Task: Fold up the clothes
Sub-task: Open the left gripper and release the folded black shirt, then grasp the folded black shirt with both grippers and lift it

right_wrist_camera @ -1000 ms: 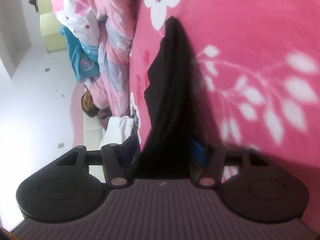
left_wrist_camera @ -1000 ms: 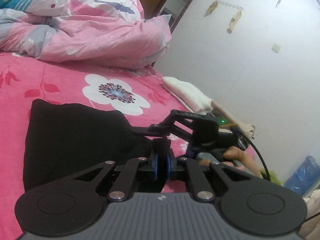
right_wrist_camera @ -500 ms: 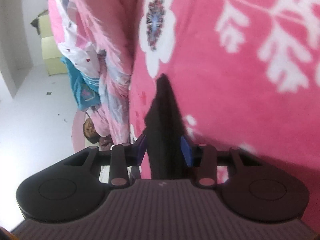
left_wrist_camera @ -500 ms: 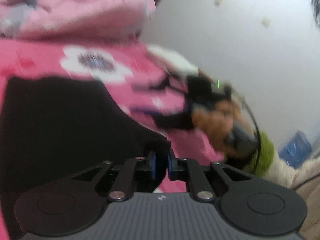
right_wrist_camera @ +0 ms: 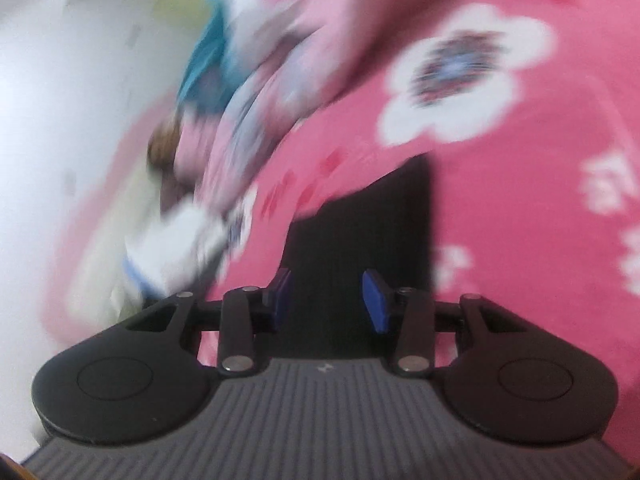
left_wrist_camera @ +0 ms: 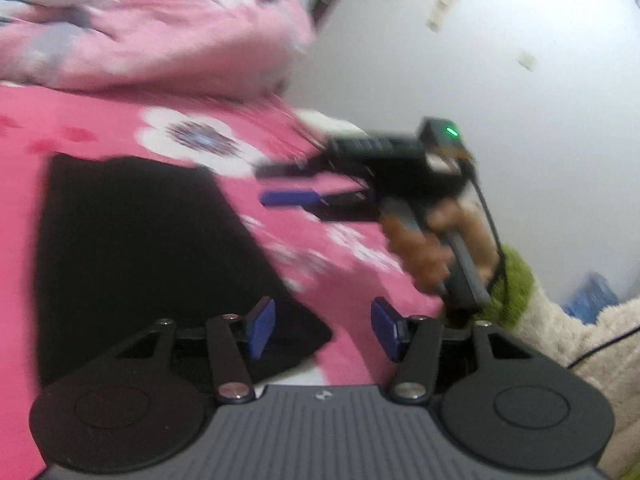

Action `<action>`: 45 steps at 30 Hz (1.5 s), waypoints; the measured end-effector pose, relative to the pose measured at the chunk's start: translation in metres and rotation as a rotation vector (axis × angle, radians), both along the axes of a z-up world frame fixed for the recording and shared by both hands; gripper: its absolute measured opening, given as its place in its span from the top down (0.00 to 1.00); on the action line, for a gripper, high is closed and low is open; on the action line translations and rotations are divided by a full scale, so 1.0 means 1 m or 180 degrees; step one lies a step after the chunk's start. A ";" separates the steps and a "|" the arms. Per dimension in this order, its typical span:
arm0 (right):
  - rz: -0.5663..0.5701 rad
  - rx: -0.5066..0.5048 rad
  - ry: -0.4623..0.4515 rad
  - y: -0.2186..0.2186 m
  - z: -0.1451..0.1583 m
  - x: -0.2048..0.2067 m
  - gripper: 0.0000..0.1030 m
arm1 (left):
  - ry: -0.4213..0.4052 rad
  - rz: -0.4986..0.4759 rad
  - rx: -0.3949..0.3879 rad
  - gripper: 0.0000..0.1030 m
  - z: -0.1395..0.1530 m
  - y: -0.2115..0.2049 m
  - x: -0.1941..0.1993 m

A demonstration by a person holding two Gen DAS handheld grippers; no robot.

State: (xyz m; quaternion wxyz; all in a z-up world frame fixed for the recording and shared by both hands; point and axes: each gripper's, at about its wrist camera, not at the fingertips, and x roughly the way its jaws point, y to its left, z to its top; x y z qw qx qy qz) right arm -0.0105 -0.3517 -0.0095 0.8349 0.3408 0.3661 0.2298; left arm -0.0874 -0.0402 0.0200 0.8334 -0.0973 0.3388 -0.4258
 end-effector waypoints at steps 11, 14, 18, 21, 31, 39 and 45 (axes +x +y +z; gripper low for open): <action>0.0569 -0.1549 -0.0086 0.036 -0.018 -0.088 0.78 | 0.0261 0.0755 0.0590 0.55 -0.033 0.068 -0.016; 0.0578 -0.1954 -0.0136 0.044 0.000 -0.108 0.77 | 0.0276 0.0799 0.0474 0.55 -0.033 0.082 -0.021; 0.0800 -0.2101 -0.0640 0.088 0.032 -0.102 0.76 | 0.0221 0.0877 0.0389 0.54 -0.029 0.096 -0.026; 0.1130 -0.1919 -0.0871 0.135 0.023 -0.080 0.76 | 0.0232 0.1029 0.0372 0.51 -0.023 0.106 -0.027; 0.1438 -0.1355 -0.0553 0.115 -0.003 -0.104 0.72 | 0.0512 0.1499 0.0193 0.44 -0.023 0.142 0.019; -0.0045 -0.0540 -0.0314 -0.026 0.019 -0.016 0.48 | 0.0831 0.1185 -0.0086 0.42 -0.040 0.111 0.122; -0.0093 -0.0044 0.0458 -0.055 -0.049 0.048 0.48 | 0.0828 0.1031 -0.0064 0.42 -0.055 0.096 0.167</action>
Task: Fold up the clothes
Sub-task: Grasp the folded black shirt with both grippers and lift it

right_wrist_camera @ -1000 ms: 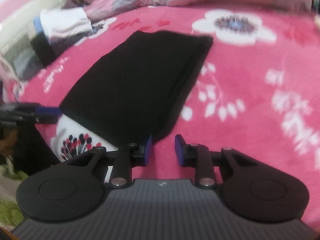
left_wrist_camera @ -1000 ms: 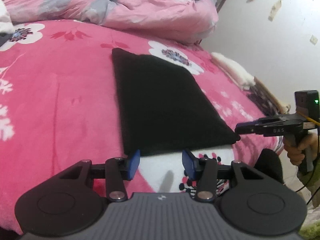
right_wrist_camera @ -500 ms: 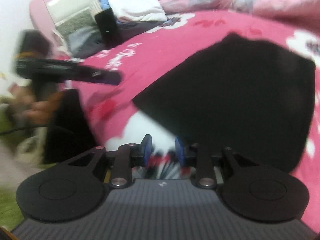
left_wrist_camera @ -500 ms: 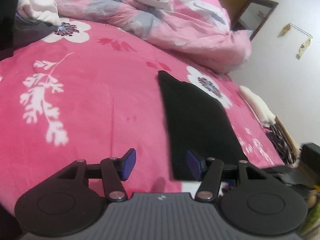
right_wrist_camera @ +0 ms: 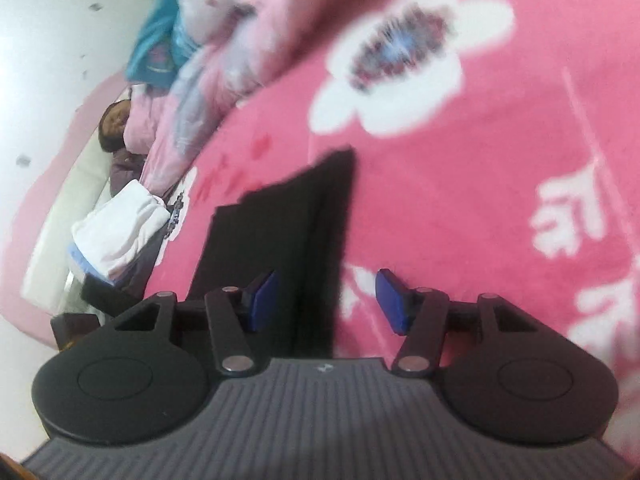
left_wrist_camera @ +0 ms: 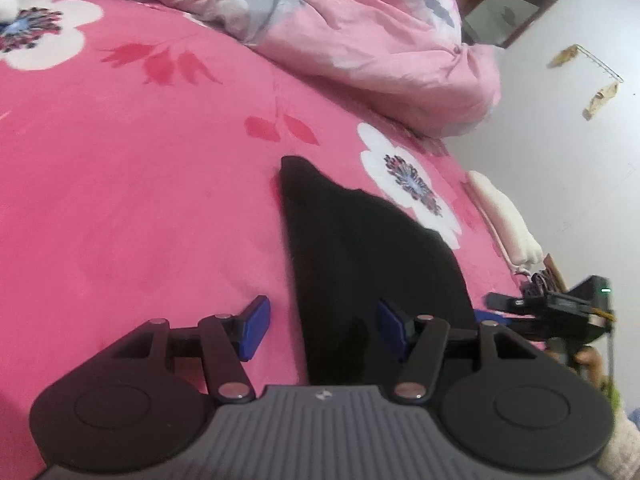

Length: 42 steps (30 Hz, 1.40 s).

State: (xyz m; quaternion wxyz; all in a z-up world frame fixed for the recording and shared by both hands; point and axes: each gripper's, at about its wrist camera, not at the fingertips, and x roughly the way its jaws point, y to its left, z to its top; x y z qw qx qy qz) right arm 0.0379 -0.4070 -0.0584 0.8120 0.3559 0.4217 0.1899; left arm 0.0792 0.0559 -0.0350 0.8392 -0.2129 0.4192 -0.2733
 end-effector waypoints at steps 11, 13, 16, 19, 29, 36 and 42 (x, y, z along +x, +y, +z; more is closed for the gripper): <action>0.0631 0.0235 -0.0101 0.038 -0.013 0.073 0.49 | 0.0208 -0.0441 -0.0426 0.52 -0.019 -0.016 0.074; 0.0679 0.0274 -0.0092 0.039 -0.014 0.081 0.52 | 0.0262 -0.0472 -0.0439 0.59 -0.021 -0.018 0.082; 0.0745 0.0298 -0.0079 0.032 -0.013 0.075 0.55 | 0.0334 -0.0509 -0.0547 0.65 -0.026 -0.011 0.084; 0.0778 0.0304 -0.0099 0.031 -0.015 0.077 0.58 | 0.0376 -0.0528 -0.0547 0.70 -0.029 -0.013 0.093; 0.0666 -0.0049 -0.0352 0.058 -0.010 0.089 0.91 | 0.0170 -0.0380 -0.0298 0.93 -0.024 -0.047 0.107; 0.0495 -0.0721 -0.1101 0.077 0.056 0.032 0.92 | -0.0463 -0.0325 -0.0213 0.93 0.037 -0.051 0.054; 0.0229 -0.1052 -0.1775 0.077 0.110 -0.056 0.92 | -0.1259 -0.0460 -0.0149 0.93 0.105 -0.063 -0.033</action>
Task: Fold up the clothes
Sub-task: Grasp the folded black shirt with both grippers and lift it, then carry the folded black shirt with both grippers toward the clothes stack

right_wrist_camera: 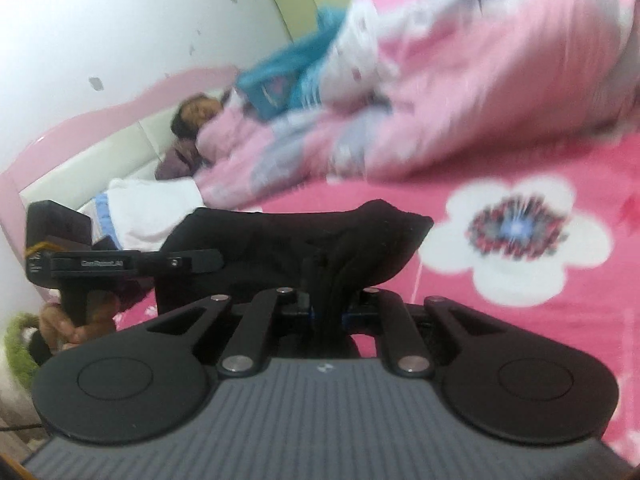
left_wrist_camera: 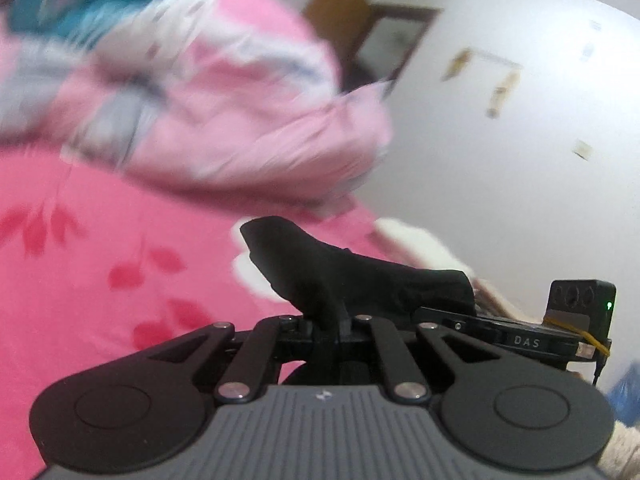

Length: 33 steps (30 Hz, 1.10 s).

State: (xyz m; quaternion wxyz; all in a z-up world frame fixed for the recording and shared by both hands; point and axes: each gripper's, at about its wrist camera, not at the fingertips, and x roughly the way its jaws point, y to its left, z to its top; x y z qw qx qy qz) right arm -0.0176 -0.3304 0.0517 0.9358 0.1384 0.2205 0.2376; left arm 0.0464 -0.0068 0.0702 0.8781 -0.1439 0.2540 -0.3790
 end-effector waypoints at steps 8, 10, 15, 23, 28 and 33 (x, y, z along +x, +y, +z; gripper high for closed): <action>-0.0428 -0.0060 -0.0753 -0.015 0.046 -0.122 0.92 | -0.0617 -0.0277 -0.0105 0.93 0.059 -0.028 -0.102; -0.0544 -0.0115 -0.0950 -0.021 0.059 -0.145 0.92 | -0.0709 -0.0353 -0.0127 0.93 0.070 -0.038 -0.117; -0.0907 -0.0232 -0.1329 -0.047 0.078 -0.193 0.92 | -0.0915 -0.0638 -0.0216 0.93 0.087 -0.077 -0.145; -0.1768 -0.0351 -0.1532 -0.115 0.089 -0.263 0.92 | -0.1045 -0.1257 -0.0541 0.93 0.095 -0.177 -0.169; -0.2365 -0.0513 -0.1561 -0.154 0.089 -0.291 0.92 | -0.0892 -0.1729 -0.0717 0.93 0.083 -0.249 -0.162; -0.2859 -0.0594 -0.1483 -0.204 0.085 -0.297 0.92 | -0.0605 -0.2058 -0.0631 0.93 0.077 -0.335 -0.132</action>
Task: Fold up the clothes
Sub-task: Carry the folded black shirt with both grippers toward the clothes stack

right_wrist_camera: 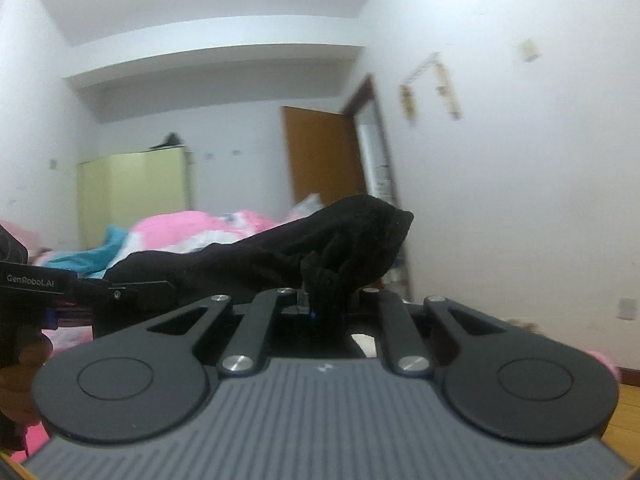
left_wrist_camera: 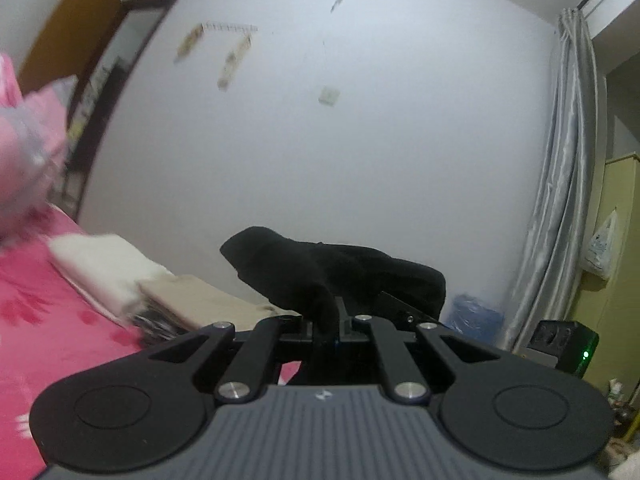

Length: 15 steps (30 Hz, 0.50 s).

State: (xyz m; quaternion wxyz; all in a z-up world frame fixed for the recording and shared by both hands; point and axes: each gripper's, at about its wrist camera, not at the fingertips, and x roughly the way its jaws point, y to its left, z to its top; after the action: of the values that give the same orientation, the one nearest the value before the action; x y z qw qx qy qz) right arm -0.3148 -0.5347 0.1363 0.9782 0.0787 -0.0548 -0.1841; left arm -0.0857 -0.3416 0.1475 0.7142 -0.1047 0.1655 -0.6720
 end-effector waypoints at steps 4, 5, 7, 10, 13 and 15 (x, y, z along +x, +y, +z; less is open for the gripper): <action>-0.0231 -0.0081 0.0035 -0.048 0.005 0.017 0.92 | 0.0090 -0.0092 0.0061 0.93 0.003 -0.060 0.014; -0.0259 -0.0098 0.0024 -0.060 0.008 0.024 0.92 | 0.0090 -0.0111 0.0067 0.93 0.005 -0.074 0.017; -0.0301 -0.0130 0.0010 -0.087 0.014 0.038 0.92 | 0.0065 -0.0128 0.0071 0.93 0.008 -0.097 0.022; -0.0317 -0.0175 0.0031 -0.134 0.025 0.061 0.92 | 0.0141 -0.0166 0.0056 0.93 0.014 -0.133 0.026; -0.0302 -0.0225 0.0075 -0.178 0.034 0.081 0.92 | 0.0217 -0.0191 0.0074 0.93 0.016 -0.166 0.044; -0.0289 -0.0277 0.0123 -0.205 0.039 0.102 0.92 | 0.0246 -0.0168 0.0107 0.93 0.014 -0.187 0.057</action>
State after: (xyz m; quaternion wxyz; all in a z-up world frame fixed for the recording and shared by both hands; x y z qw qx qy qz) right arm -0.2133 -0.7396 0.1751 0.9722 0.0299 -0.0474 -0.2272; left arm -0.0282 -0.5284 0.1619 0.6909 -0.1141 0.2069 -0.6832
